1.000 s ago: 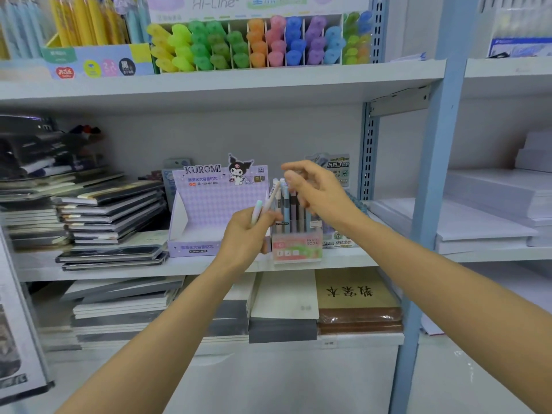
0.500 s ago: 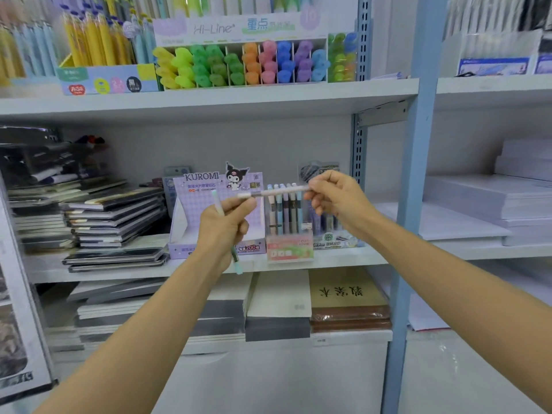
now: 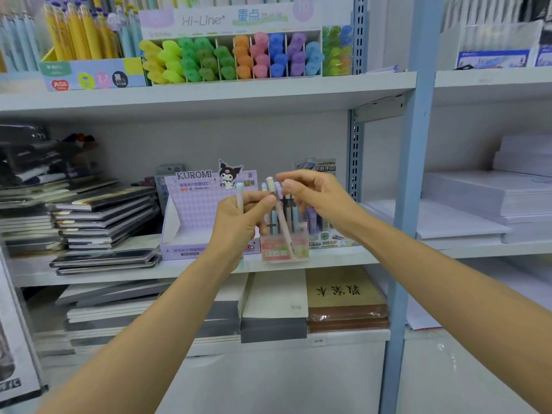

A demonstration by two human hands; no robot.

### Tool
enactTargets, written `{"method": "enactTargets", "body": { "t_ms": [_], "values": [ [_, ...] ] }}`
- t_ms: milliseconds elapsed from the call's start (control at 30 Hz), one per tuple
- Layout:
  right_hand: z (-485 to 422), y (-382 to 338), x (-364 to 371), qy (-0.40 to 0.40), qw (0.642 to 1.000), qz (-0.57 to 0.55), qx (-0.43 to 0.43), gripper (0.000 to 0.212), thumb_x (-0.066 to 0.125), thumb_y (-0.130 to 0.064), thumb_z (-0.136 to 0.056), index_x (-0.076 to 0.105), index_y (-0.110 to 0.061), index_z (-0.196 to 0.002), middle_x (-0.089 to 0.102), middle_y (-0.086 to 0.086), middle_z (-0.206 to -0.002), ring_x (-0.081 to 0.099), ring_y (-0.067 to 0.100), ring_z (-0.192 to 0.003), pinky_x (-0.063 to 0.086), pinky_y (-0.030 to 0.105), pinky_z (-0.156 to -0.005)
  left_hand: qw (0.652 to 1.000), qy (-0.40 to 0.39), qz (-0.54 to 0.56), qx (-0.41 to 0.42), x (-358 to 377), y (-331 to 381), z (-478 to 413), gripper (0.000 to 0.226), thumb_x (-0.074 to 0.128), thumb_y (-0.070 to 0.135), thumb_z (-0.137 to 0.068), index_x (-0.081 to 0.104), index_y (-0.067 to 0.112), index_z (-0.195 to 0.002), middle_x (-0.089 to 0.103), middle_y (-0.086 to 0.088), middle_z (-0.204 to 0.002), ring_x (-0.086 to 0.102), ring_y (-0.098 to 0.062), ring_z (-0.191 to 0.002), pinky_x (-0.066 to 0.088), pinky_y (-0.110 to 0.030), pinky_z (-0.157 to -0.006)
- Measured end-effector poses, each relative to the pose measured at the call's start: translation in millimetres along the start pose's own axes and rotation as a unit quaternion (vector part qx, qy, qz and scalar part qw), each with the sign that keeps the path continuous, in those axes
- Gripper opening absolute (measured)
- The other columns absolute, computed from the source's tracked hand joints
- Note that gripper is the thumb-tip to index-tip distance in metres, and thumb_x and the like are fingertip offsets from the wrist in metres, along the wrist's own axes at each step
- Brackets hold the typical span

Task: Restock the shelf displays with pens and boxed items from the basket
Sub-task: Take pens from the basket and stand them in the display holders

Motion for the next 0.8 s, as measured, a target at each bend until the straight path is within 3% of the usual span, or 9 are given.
{"method": "enactTargets", "body": {
  "t_ms": [100, 167, 233, 333, 433, 600, 700, 800],
  "values": [
    [-6, -4, 7, -0.026, 0.999, 0.033, -0.018, 0.02, 0.061, -0.026, -0.094, 0.071, -0.016, -0.109, 0.072, 0.002, -0.101, 0.062, -0.001, -0.078, 0.049, 0.015, -0.067, 0.999, -0.039, -0.022, 0.019, 13, 2, 1, 0.004, 0.068, 0.011, -0.089, 0.071, 0.012, -0.087, 0.071, 0.005, -0.066, 0.049, -0.007, -0.04, 0.035, -0.011, -0.039],
    [-9, -4, 4, -0.021, 0.999, 0.03, -0.026, 0.016, 0.058, -0.023, -0.096, 0.07, -0.014, -0.104, 0.071, 0.005, -0.095, 0.062, 0.007, -0.08, 0.049, 0.02, -0.069, 0.999, -0.038, -0.03, 0.014, 14, 1, -2, 0.004, 0.067, 0.012, -0.09, 0.07, 0.012, -0.088, 0.071, 0.006, -0.068, 0.05, -0.006, -0.042, 0.035, -0.011, -0.04],
    [-12, -4, -10, 0.027, 0.999, 0.001, -0.036, 0.015, 0.052, -0.019, -0.099, 0.066, -0.014, -0.1, 0.069, 0.005, -0.085, 0.061, 0.014, -0.077, 0.051, 0.025, -0.068, 0.999, -0.022, -0.037, -0.018, 9, -5, -7, 0.01, 0.063, 0.021, -0.09, 0.067, 0.011, -0.09, 0.07, 0.0, -0.077, 0.05, -0.008, -0.048, 0.034, -0.012, -0.04],
    [-18, -7, -40, 0.137, 0.987, -0.053, -0.064, 0.014, 0.048, -0.016, -0.101, 0.061, -0.011, -0.097, 0.068, 0.007, -0.081, 0.059, 0.014, -0.065, 0.05, 0.022, -0.056, 0.996, -0.014, 0.02, -0.083, 3, -18, -11, 0.034, 0.039, 0.033, -0.08, 0.061, 0.008, -0.086, 0.064, -0.006, -0.082, 0.047, -0.01, -0.06, 0.03, -0.018, -0.041],
    [-24, -3, -53, 0.19, 0.978, -0.045, -0.07, 0.014, 0.047, -0.014, -0.101, 0.058, -0.006, -0.098, 0.067, 0.013, -0.081, 0.058, 0.011, -0.059, 0.048, 0.023, -0.052, 0.995, -0.006, -0.052, -0.081, -2, -25, -12, 0.036, 0.029, 0.023, -0.091, 0.06, 0.009, -0.078, 0.059, -0.005, -0.075, 0.042, -0.012, -0.059, 0.034, -0.018, -0.046],
    [-26, 22, -28, 0.143, 0.988, 0.047, -0.037, 0.017, 0.048, -0.016, -0.101, 0.059, -0.003, -0.102, 0.07, 0.011, -0.087, 0.064, 0.012, -0.07, 0.049, 0.02, -0.057, 0.99, -0.036, -0.131, -0.031, -1, -30, -12, 0.027, 0.036, 0.027, -0.103, 0.053, 0.012, -0.089, 0.06, -0.003, -0.087, 0.054, -0.012, -0.071, 0.045, -0.021, -0.053],
    [-24, 31, -13, 0.109, 0.988, 0.097, -0.042, 0.017, 0.048, -0.015, -0.101, 0.061, -0.004, -0.101, 0.07, 0.004, -0.084, 0.062, -0.001, -0.068, 0.046, 0.013, -0.058, 0.988, -0.036, -0.146, -0.015, -3, -34, -10, 0.028, 0.037, 0.03, -0.104, 0.053, 0.008, -0.096, 0.061, 0.001, -0.094, 0.053, -0.006, -0.067, 0.039, -0.017, -0.046],
    [-27, 32, -10, 0.092, 0.987, 0.124, -0.039, 0.019, 0.047, -0.015, -0.101, 0.062, -0.005, -0.101, 0.068, -0.003, -0.08, 0.061, -0.003, -0.066, 0.048, 0.013, -0.059, 0.988, -0.039, -0.15, -0.015, -5, -38, -11, 0.028, 0.04, 0.032, -0.104, 0.056, 0.009, -0.098, 0.062, 0.003, -0.097, 0.051, -0.003, -0.062, 0.037, -0.016, -0.048]
  ]
}}
Point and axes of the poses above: each hand's wrist, its own z-axis away from the middle knuckle, its own x-axis out of the palm, y = z × x, the point moved 7 cm from there along -z, towards the middle knuckle
